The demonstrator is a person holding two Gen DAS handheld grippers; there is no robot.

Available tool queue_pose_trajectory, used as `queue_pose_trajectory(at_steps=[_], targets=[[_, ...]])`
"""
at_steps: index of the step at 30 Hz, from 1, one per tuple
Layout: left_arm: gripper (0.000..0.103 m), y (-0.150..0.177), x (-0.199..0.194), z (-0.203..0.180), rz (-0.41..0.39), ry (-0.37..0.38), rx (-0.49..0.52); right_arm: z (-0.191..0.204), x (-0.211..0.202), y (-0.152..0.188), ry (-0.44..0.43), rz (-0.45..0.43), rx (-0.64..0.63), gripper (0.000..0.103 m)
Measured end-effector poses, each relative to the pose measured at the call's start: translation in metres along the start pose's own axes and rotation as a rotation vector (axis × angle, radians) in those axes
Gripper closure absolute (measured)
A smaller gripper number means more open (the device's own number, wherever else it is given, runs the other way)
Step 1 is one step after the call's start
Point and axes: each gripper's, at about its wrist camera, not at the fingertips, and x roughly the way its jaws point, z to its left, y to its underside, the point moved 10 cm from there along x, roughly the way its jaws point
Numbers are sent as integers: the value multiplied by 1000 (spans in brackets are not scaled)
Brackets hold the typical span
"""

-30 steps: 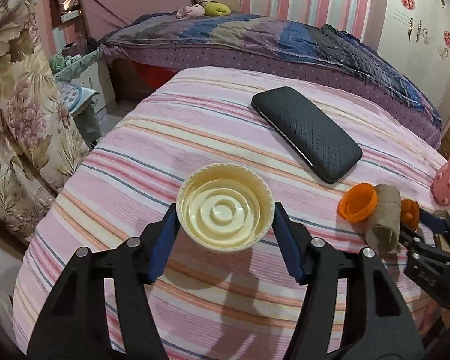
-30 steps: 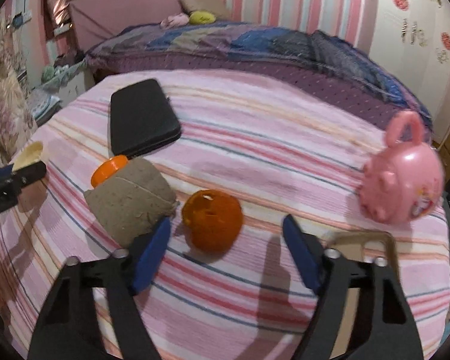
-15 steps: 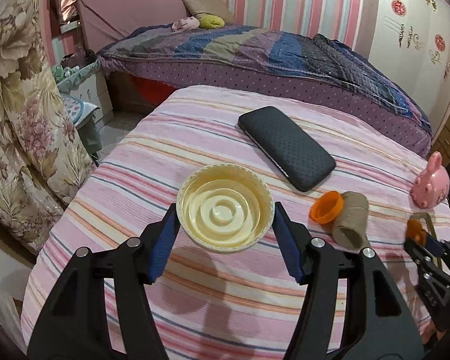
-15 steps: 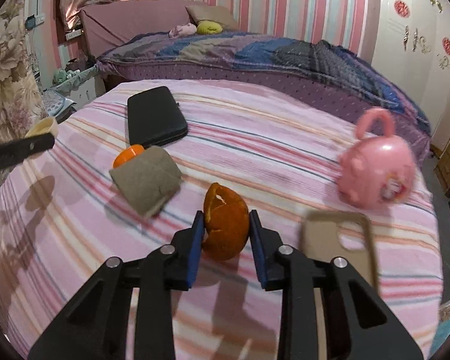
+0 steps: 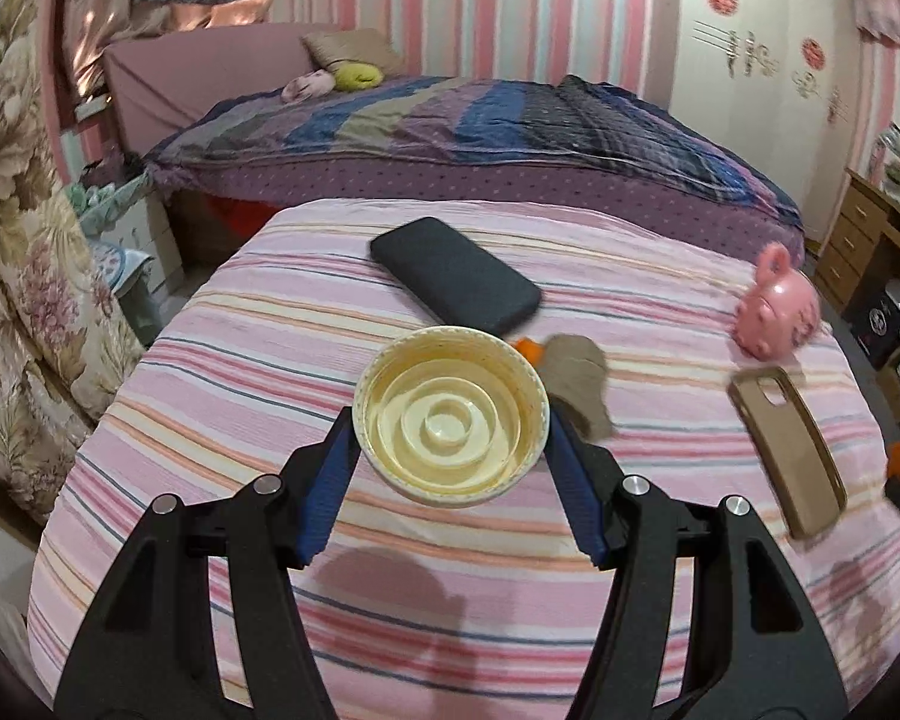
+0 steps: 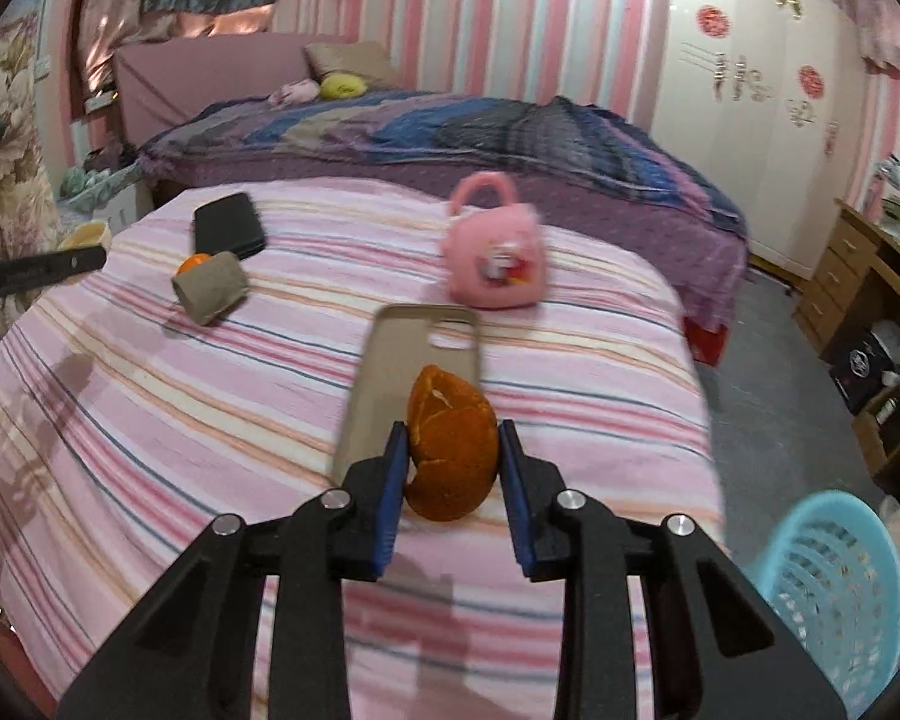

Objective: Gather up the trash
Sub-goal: 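Carry the white lid and orange peel in both grippers over the blue basket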

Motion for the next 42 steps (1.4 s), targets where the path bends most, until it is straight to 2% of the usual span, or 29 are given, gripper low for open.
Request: queue_pose_trajectory(at_steps=[5,9,18,23,33,42], targets=[[42,11,-10,-25,-19,20,43,-33,-13,9,5,-37,49,73],[42,18,-16,-47,-27,32,85,-51,-20,14,21,-39,33,73],[42,29,-38,-117,-52,76,164,-97,-41,18,48,-58,69,73],[42,30,-55,-169,-86,122,205,-148,-60,32,121,-55,110,73],[42,44,-83,-298,-113,279,256,-248,-89,66,254,-33,221,73],[42,79,-97,-396,-83,395,330,-308,-95,96,286,-6,273,73]])
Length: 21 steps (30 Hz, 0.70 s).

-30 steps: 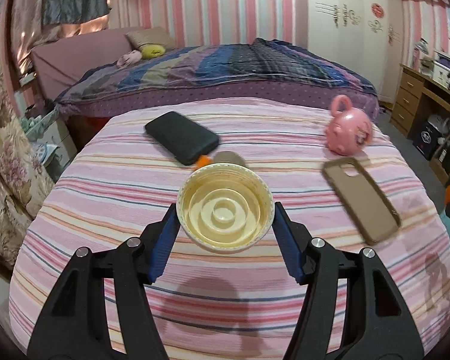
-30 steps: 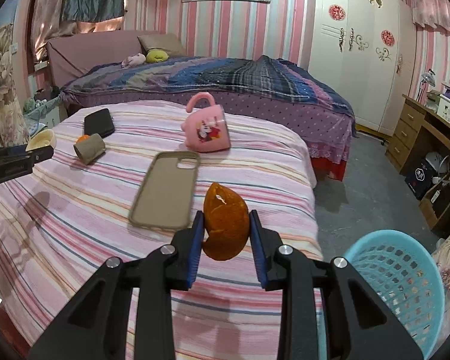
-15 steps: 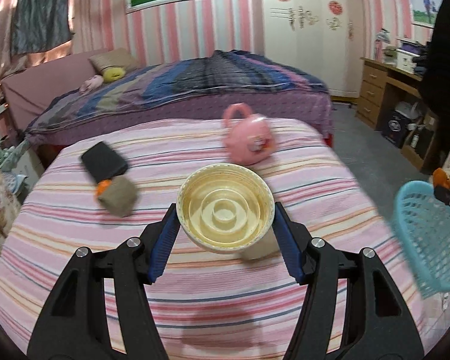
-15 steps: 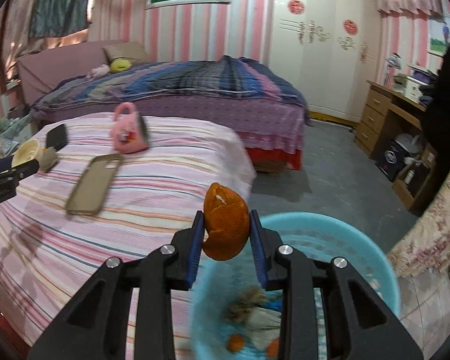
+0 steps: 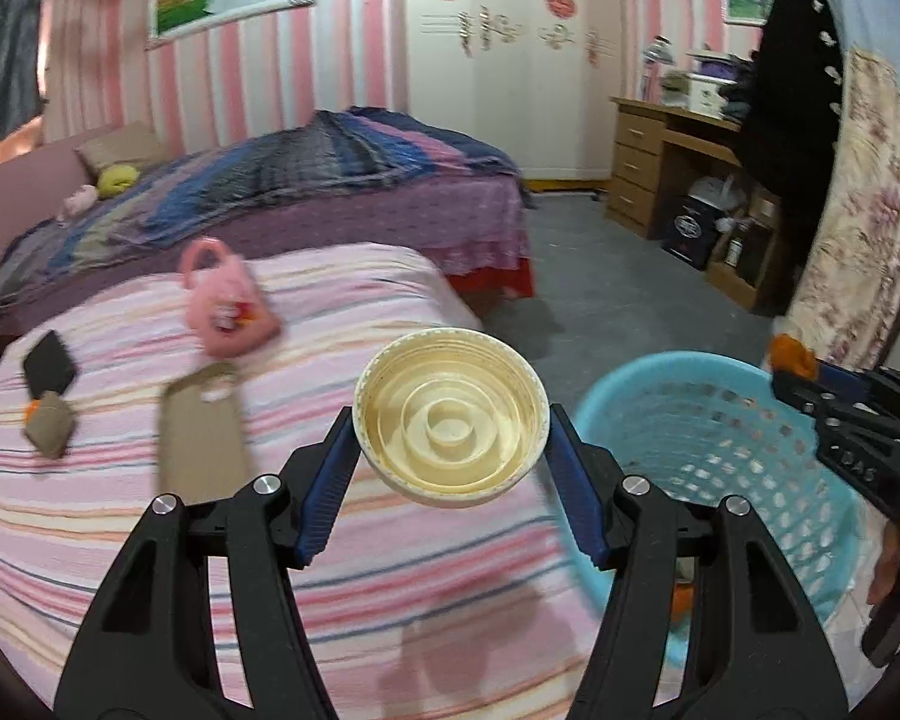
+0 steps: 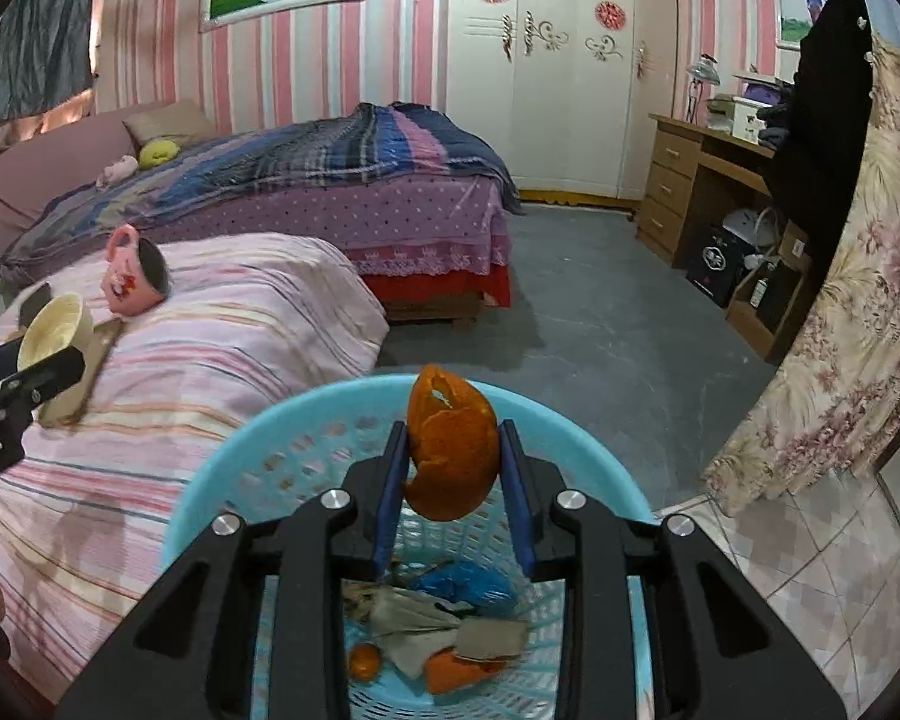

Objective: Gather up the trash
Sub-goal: 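Carry the white lid and orange peel in both grippers over the blue basket, then open the left gripper to drop the white lid into the basket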

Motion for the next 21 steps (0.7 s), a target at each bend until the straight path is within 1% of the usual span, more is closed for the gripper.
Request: queue_pose_trajectory(at_steps=[2,8,14,16,17,18,21], targets=[[42,3,8,-20,15,30,6,-5,-2,1,4,2,12,73],[42,7,17,-63,19,72,49,-22,4,3,23,0,51,73],[41,3,21,-85,14,105,70,-35,4,6,29,2,68,73],[29,-1,20,-85,3,100,77,-36,4,7,31,2,70,73],[19,-2,19,-84,-4,93,75,-35,3,7,31,1,71,73],[16,-3,15,-82,-15,86,70,-35,3,7,31,1,72,73],[14,-6,13,-76,-24,83,63,-34,3,7,31,2,70,73]])
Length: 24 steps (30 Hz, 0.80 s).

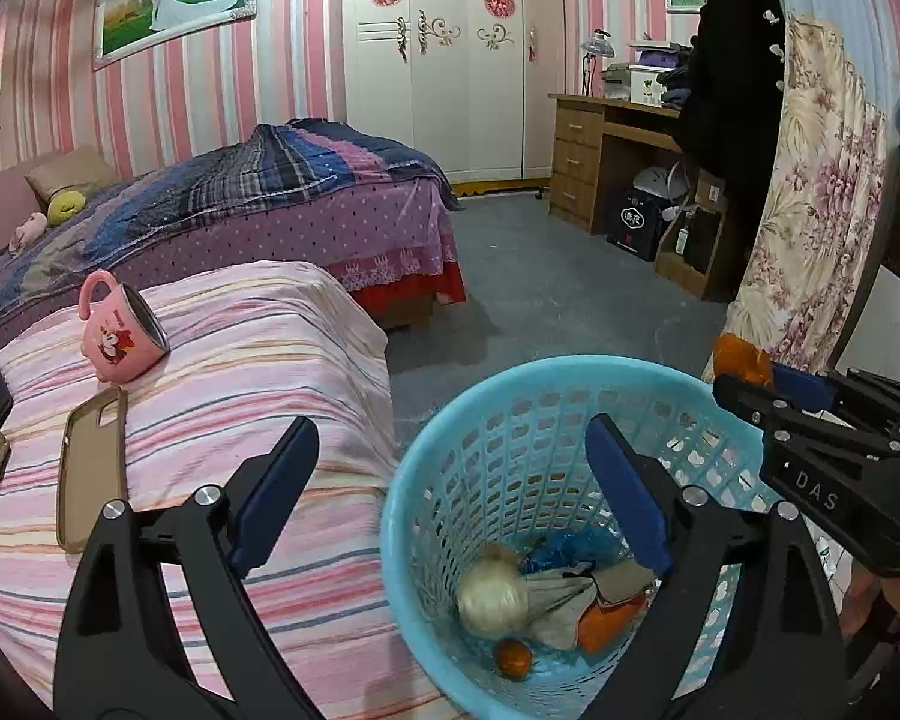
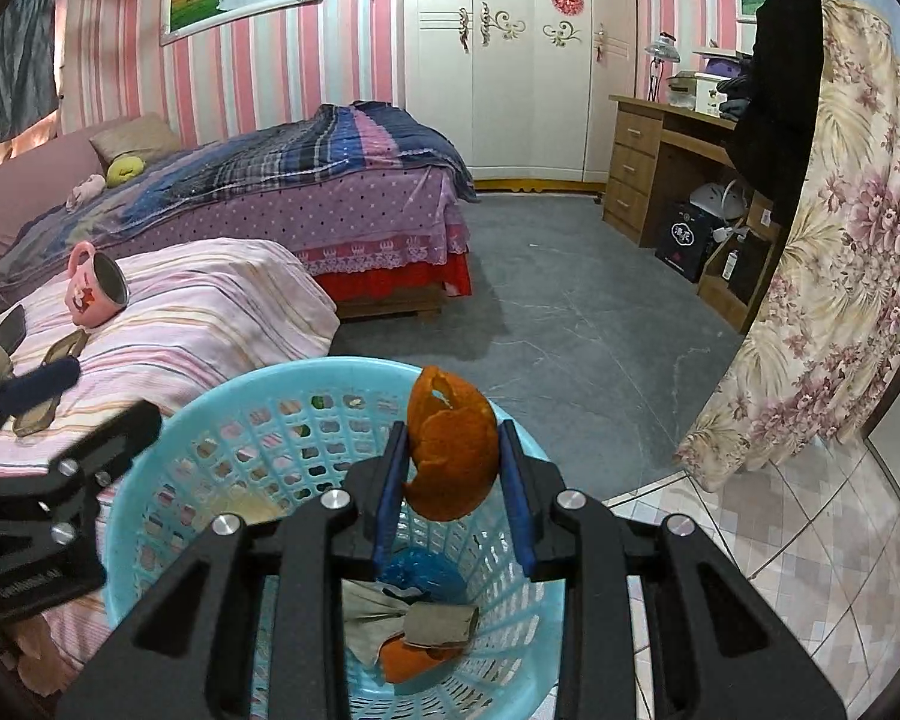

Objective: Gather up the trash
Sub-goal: 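Open the left gripper to drop the white lid into the basket, then open the right gripper to drop the orange peel into the basket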

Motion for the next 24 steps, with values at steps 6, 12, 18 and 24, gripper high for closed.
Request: queue_pose_trajectory(at_steps=[6,12,18,24], targets=[[12,-1,-3,31,-12,-54,-17,5,0,-1,-3,-2,-3,73],[10,0,-8,59,-14,-92,-39,14,1,-4,-5,-9,-7,72],[10,0,-13,85,-16,-124,-57,22,-1,-10,13,-40,-2,42],[7,3,-22,107,-22,-156,-64,36,1,-16,50,-49,-30,17]])
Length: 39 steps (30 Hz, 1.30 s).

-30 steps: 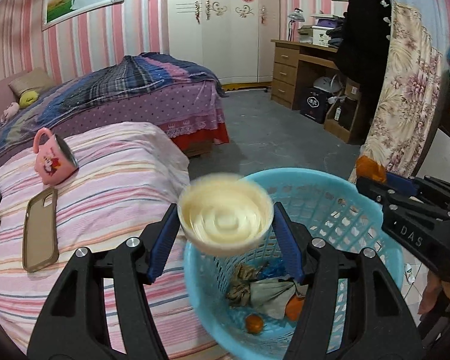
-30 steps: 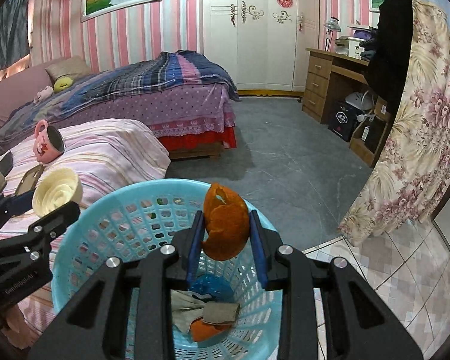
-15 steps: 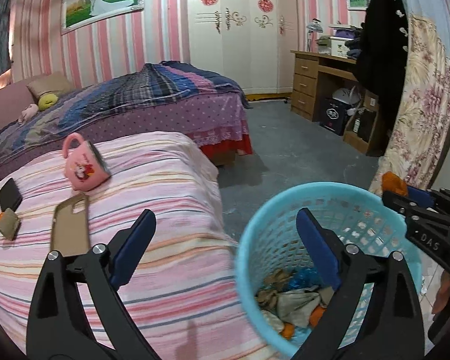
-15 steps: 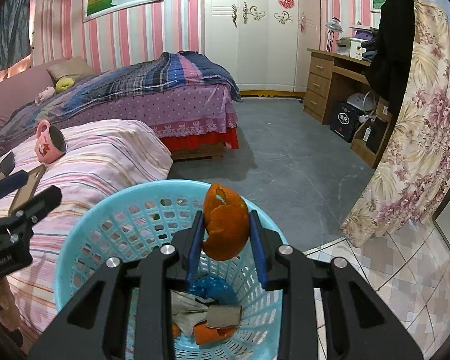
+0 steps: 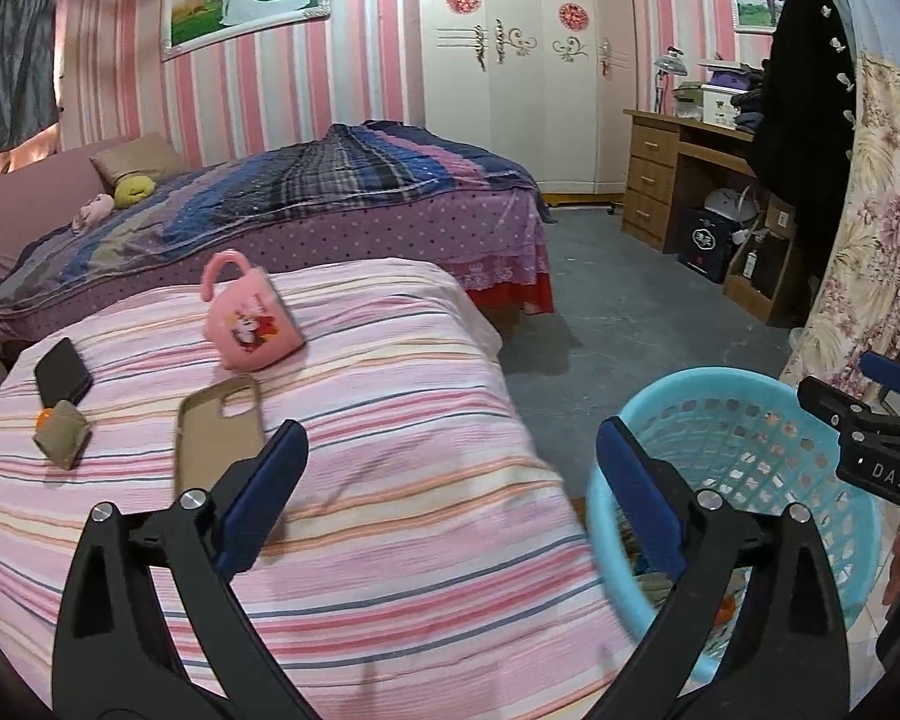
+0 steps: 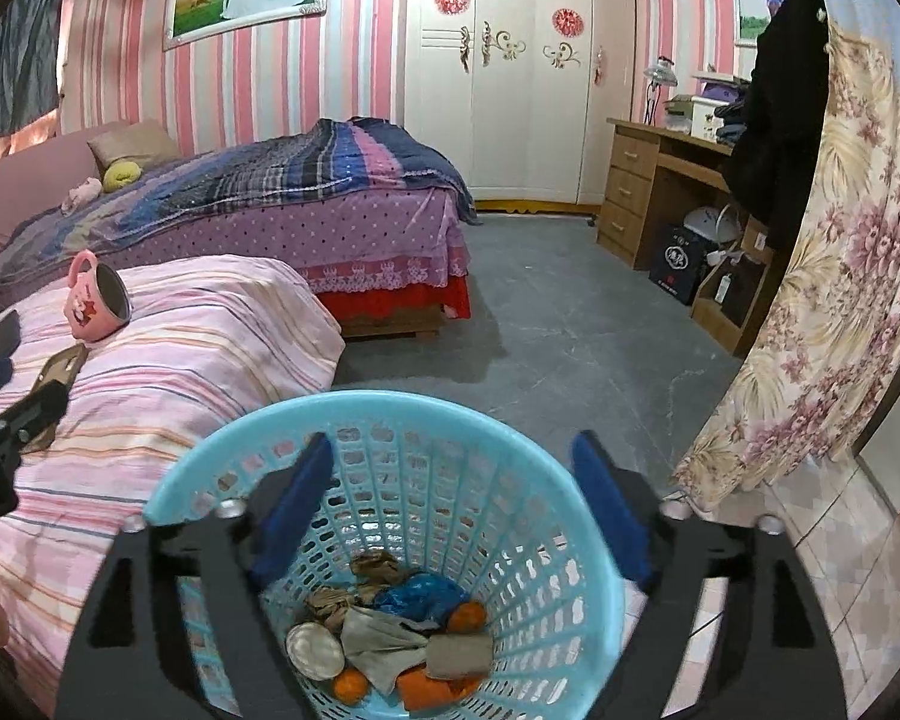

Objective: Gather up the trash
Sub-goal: 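Open the right gripper to drop the orange peel into the basket, then move both open grippers back over the bed clutter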

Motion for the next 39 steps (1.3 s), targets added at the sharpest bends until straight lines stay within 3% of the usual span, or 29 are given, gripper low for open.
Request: queue_pose_trajectory(at_steps=[13,23,29,39], targets=[[6,8,-15,97,2,-112,-48,42,0,-11,-52,-5,7,11],[6,17,-30,203,14,-247,-65,121,-2,-18,-133,-8,-58,11],[6,31,-33,273,42,-297,-156,182,1,-13,-189,8,-111,11],[6,61,-29,355,106,-393,-213,251,-1,-1,-247,38,-161,11]])
